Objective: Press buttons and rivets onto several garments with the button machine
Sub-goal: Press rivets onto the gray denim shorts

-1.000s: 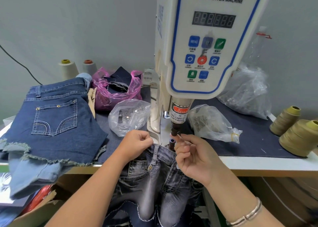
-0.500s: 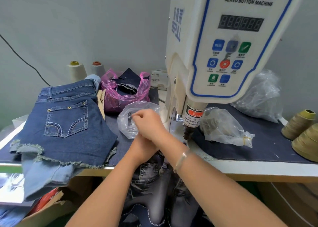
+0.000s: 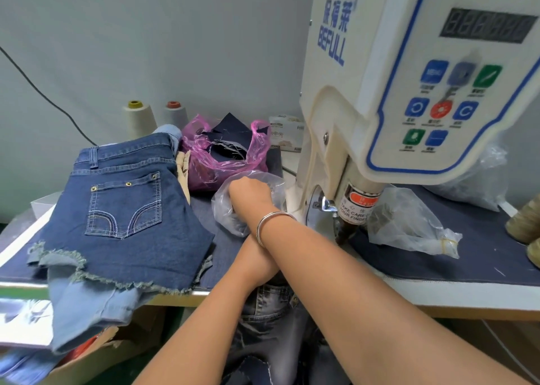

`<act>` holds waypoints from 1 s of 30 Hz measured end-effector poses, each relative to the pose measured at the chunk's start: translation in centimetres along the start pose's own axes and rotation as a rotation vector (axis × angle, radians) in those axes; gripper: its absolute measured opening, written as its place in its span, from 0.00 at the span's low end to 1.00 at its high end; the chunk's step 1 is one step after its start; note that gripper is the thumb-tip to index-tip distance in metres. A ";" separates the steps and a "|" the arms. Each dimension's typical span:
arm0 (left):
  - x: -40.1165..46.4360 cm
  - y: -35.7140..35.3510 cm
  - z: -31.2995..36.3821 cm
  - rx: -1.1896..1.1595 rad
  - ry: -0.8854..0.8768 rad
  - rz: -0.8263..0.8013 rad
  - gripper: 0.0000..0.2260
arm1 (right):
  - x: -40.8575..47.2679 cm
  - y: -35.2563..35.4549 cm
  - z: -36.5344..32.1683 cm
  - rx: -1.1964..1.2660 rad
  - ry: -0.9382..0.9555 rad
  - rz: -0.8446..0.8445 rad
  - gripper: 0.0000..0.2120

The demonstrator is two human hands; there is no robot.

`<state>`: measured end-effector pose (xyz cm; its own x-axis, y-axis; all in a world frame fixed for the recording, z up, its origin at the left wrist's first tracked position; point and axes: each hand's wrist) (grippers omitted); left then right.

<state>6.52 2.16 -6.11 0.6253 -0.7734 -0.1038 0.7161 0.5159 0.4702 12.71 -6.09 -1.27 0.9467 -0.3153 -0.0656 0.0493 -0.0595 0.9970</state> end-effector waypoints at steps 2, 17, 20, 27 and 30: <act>-0.1 0.0 -0.1 0.001 0.002 0.021 0.22 | 0.0 0.0 -0.1 -0.024 0.020 0.029 0.15; -0.2 0.3 0.6 -0.047 -0.111 -0.082 0.18 | -0.2 -0.4 -0.3 -0.197 0.062 0.078 0.15; 0.0 0.3 0.5 0.008 -0.090 -0.092 0.17 | -0.3 -0.3 -0.3 -0.201 0.058 0.077 0.15; 0.4 0.1 0.4 0.048 -0.015 -0.075 0.18 | -0.3 -0.4 -0.4 -0.264 0.053 0.055 0.15; 0.4 0.1 0.4 0.062 -0.034 -0.073 0.18 | -0.4 -0.3 -0.5 -0.278 0.074 0.073 0.15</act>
<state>6.74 1.82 -5.77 0.5607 -0.8207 -0.1099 0.7377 0.4349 0.5164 12.47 -5.48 -1.48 0.9710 -0.2389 -0.0005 0.0560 0.2255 0.9726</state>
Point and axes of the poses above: each hand's wrist, its own x-axis towards the middle knuckle, its own y-axis out of the back of the hand, z = x × y, and after that the axes turned 7 degrees about -z, right-handed
